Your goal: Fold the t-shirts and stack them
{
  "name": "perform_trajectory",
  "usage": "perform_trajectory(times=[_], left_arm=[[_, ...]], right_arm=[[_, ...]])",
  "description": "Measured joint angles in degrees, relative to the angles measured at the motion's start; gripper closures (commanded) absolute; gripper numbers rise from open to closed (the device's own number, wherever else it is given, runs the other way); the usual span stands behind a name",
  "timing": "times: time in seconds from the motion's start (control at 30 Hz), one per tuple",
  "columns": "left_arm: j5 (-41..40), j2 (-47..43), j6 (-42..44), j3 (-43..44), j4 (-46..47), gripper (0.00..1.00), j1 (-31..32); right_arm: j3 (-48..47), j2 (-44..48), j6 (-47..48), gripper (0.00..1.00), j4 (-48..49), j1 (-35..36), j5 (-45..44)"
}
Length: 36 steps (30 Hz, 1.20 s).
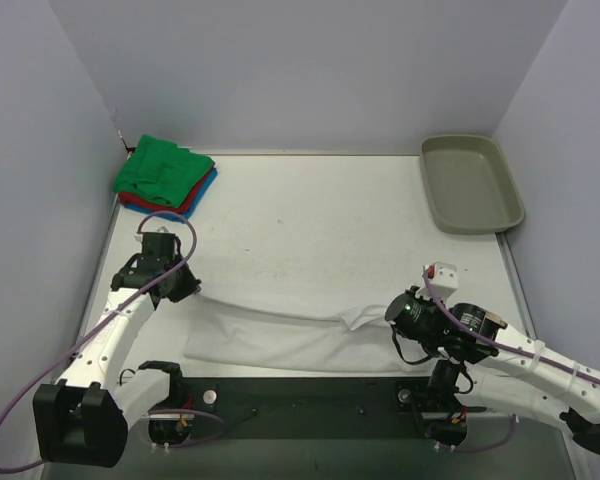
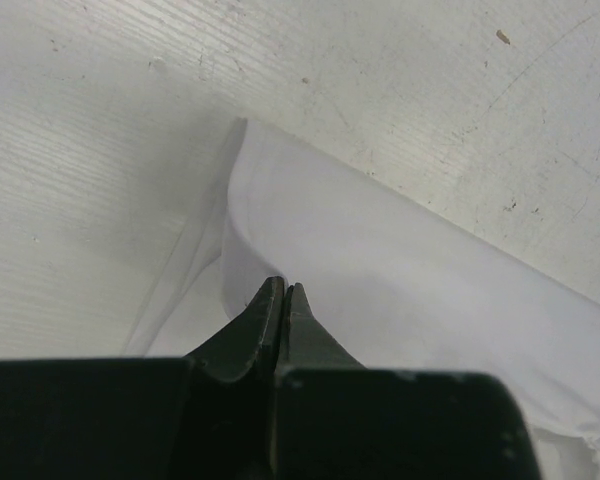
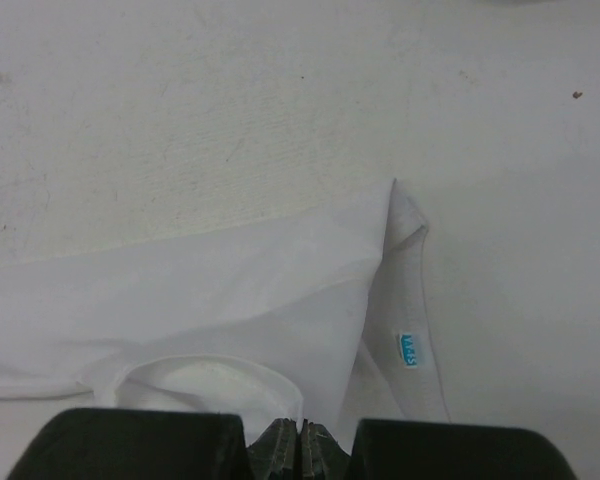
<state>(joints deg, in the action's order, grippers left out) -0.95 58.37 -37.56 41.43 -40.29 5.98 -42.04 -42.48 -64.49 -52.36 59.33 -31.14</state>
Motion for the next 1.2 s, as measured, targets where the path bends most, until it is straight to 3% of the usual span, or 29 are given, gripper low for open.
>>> perform_trajectory(times=[0.37, 0.43, 0.47, 0.57, 0.73, 0.8, 0.83, 0.93, 1.1, 1.2], left_arm=[[-0.1, 0.1, -2.2, -0.8, -1.3, 1.00, 1.3], [0.0, -0.2, -2.7, -1.0, -1.4, 1.00, 1.6], [0.0, -0.5, -2.9, -1.2, -1.4, 0.99, 1.8], [0.2, -1.6, -4.1, -1.5, -2.5, 0.87, 2.0], [0.2, -7.0, -6.1, -1.7, -5.6, 0.75, 2.8], [0.2, -9.7, -6.8, -1.6, -7.2, 0.67, 2.8], [0.2, -10.8, -7.0, -1.4, -8.2, 0.53, 2.8], [-0.2, -12.3, -7.4, 1.0, -11.3, 0.29, 2.9], [-1.0, -10.7, -7.0, 6.0, -10.9, 0.27, 2.9], [-0.7, -8.2, -7.0, 7.5, -7.8, 0.27, 2.9]], right_arm=[[2.7, -4.1, -13.3, 1.00, -4.0, 12.1, -3.2], [3.5, -5.1, -15.5, 0.94, -4.5, 14.2, -3.2], [3.8, -5.7, -16.6, 0.83, -4.7, 15.1, -3.1], [4.2, -7.9, -20.0, 0.58, -5.3, 17.4, -3.1], [4.2, -10.0, -24.8, 0.35, -7.4, 22.4, -3.5], [3.6, -10.8, -26.8, 0.33, -9.2, 24.3, -3.8], [2.9, -11.4, -27.7, 0.30, -10.4, 25.1, -4.2], [-1.0, -13.8, -29.2, 0.27, -13.7, 26.5, -6.9], [-6.0, -16.5, -26.3, 0.26, -14.3, 24.7, -12.5], [-5.7, -16.9, -18.3, 0.27, -8.3, 19.3, -13.7]])
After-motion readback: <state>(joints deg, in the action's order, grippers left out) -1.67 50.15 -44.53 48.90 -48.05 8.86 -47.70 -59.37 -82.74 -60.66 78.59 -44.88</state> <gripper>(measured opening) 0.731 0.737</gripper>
